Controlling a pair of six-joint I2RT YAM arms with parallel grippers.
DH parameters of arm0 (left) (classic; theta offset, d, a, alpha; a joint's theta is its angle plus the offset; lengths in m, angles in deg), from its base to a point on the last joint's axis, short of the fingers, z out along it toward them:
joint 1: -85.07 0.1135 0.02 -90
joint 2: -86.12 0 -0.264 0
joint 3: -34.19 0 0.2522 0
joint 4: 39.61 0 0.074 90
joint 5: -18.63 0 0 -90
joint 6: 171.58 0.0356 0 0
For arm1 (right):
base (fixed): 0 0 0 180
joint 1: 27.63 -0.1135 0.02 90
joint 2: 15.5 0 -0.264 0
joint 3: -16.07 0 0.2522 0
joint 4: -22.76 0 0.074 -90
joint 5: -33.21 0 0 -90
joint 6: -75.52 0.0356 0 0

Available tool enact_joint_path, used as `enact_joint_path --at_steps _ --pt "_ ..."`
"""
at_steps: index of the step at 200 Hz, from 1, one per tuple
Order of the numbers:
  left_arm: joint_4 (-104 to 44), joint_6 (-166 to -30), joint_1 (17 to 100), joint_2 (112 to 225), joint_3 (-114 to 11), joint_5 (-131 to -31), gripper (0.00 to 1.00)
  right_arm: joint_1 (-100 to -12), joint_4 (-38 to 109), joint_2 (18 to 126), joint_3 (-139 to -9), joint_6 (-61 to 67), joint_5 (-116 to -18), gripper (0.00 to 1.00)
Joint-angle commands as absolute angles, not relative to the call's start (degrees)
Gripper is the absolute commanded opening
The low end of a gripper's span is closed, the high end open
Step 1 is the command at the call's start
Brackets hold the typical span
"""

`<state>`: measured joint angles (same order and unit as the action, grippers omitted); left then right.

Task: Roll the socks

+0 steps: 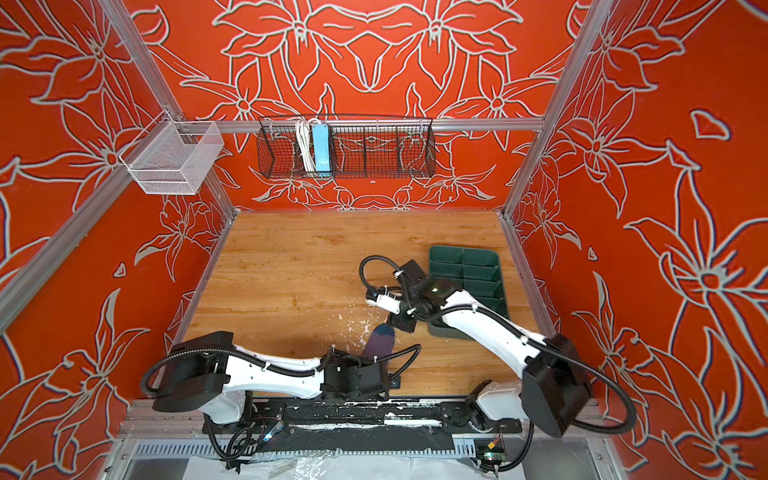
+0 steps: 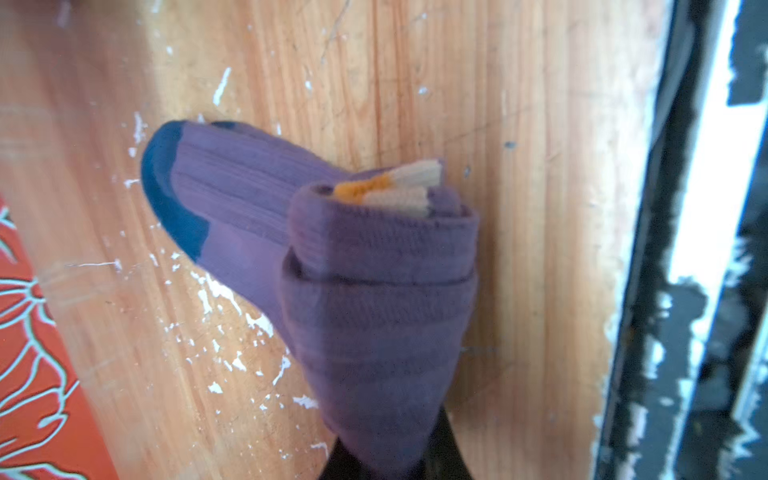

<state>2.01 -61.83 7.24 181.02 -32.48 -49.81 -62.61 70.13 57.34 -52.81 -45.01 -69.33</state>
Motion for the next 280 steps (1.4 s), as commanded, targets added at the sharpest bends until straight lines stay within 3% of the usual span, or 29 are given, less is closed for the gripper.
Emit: enact_joint_path --at_steps 1,30,78,103,121,158,206,242,280 --pt "12.46 -64.85 9.42 184.48 -36.89 -60.85 0.0 -60.19 61.96 50.22 -49.72 -39.77 -56.26 0.51" --pt "19.35 -65.79 15.62 187.82 -44.66 -74.56 0.0 -59.35 56.61 38.92 -45.16 -38.79 -51.32 0.57" --pt "29.69 -63.96 25.98 199.18 -57.44 -92.09 0.0 -59.62 68.43 23.69 -42.82 -51.72 -75.98 0.58" --pt "33.91 -65.48 30.13 206.49 -64.44 -99.22 0.0 -61.37 79.11 21.0 -44.43 -58.95 -80.64 0.59" --pt "35.14 -66.4 31.66 210.55 -67.96 -101.7 0.0 -64.95 84.14 20.93 -44.56 -62.06 -76.66 0.6" --pt "35.76 -68.03 34.4 215.99 -71.77 -103.7 0.0 -79.31 87.34 24.69 -42.38 -60.86 -58.81 0.61" --pt "35.16 -67.96 35.67 216.78 -71.33 -103.5 0.0 -94.04 71.77 35.43 -32.08 -53.45 -49.46 0.61" --pt "35.55 -67.43 35.76 216.82 -71.4 -103.37 0.0 -97.4 57.62 48.4 -30.72 -53.33 -39.49 0.59" --pt "35.16 -67.19 35.76 216.93 -71.56 -103.63 0.04 -97.5 53.05 56.61 -30.76 -52.37 -38.95 0.52"
